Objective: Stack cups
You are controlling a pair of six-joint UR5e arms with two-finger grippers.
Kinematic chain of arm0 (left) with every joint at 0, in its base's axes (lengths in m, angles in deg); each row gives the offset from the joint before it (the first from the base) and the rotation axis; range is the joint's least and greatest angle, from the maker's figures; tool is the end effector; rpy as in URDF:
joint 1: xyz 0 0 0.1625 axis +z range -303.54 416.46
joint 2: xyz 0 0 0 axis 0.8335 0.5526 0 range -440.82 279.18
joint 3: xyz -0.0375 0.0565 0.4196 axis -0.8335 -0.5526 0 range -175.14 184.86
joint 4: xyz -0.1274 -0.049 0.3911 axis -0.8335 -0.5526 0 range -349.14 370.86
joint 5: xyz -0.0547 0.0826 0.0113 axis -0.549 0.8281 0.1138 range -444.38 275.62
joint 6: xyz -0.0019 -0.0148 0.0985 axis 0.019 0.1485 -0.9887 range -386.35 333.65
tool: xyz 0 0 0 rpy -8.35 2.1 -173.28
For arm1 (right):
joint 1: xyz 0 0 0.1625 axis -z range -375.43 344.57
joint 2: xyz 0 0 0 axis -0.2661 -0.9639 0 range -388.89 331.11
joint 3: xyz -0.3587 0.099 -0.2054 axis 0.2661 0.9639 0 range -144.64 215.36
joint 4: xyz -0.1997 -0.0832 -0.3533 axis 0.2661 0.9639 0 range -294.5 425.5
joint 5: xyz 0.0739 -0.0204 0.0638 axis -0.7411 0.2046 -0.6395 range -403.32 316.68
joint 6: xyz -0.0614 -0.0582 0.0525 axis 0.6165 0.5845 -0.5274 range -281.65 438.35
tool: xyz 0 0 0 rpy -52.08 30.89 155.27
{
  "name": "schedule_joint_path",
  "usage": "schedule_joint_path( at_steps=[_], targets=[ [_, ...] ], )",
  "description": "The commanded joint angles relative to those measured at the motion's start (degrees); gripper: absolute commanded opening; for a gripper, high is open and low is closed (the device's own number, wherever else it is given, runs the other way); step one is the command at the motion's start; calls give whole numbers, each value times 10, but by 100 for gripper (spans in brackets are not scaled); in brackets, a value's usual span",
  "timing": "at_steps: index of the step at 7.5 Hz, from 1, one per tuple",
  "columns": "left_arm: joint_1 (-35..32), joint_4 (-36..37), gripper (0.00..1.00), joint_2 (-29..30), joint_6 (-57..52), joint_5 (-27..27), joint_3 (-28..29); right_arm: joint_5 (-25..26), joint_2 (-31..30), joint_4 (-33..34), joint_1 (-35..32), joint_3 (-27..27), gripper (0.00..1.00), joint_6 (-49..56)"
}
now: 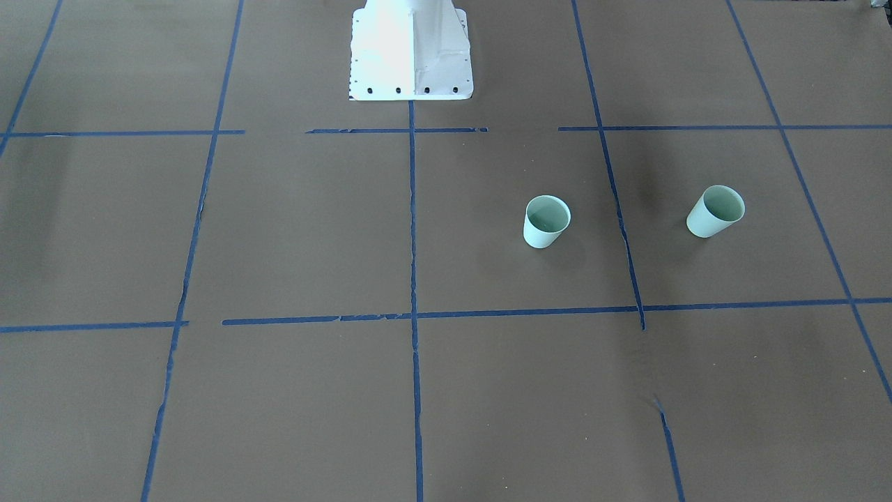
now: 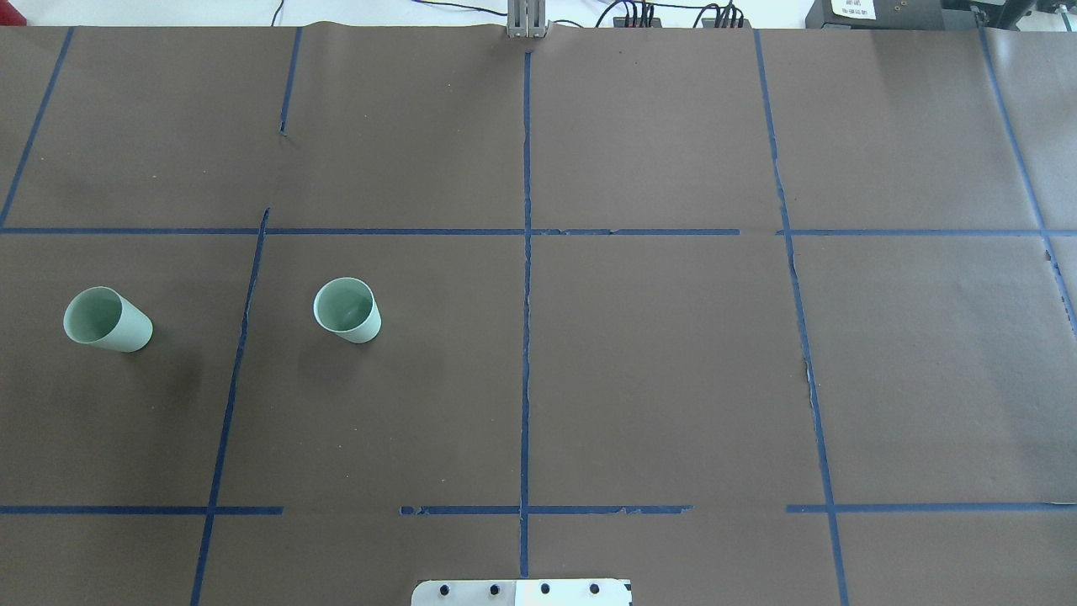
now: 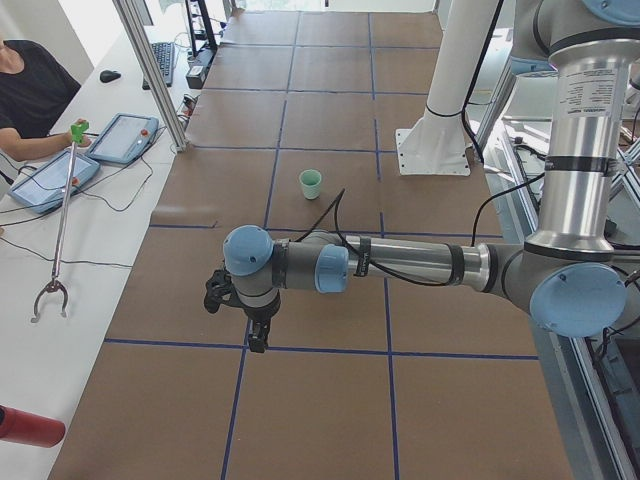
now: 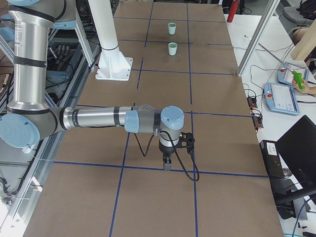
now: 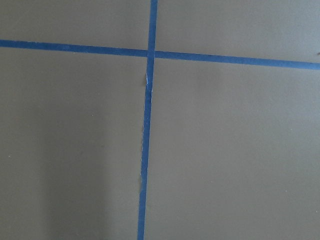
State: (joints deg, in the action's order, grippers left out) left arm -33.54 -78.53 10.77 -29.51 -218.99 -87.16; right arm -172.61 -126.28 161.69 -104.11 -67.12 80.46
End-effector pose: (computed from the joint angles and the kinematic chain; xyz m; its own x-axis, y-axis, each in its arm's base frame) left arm -0.0632 -0.5065 0.6284 0.7108 0.0918 -0.6974 -0.0393 0.9951 0.0908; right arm 0.0603 -0.4358 0.6281 0.7727 -0.0426 0.6334 0.0516 0.9987 0.0042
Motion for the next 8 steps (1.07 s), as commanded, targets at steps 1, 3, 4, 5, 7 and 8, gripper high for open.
schedule_joint_path(
  at_steps=[1,3,4,5,7,8],
  targets=[
    [1,-1,100,3,3,-2,-2,0,0,0,0,0,100,0],
    [1,0,100,11,5,-3,-22,0,0,0,0,0,100,0],
    [4,-1,100,12,6,1,-40,0,0,0,0,0,100,0],
    [13,3,100,24,7,2,-67,0,0,0,0,0,100,0],
    [51,-2,100,21,91,-2,-73,0,0,0,0,0,100,-1],
    [94,-9,100,20,176,0,-85,0,0,0,0,0,100,0]
  ],
)
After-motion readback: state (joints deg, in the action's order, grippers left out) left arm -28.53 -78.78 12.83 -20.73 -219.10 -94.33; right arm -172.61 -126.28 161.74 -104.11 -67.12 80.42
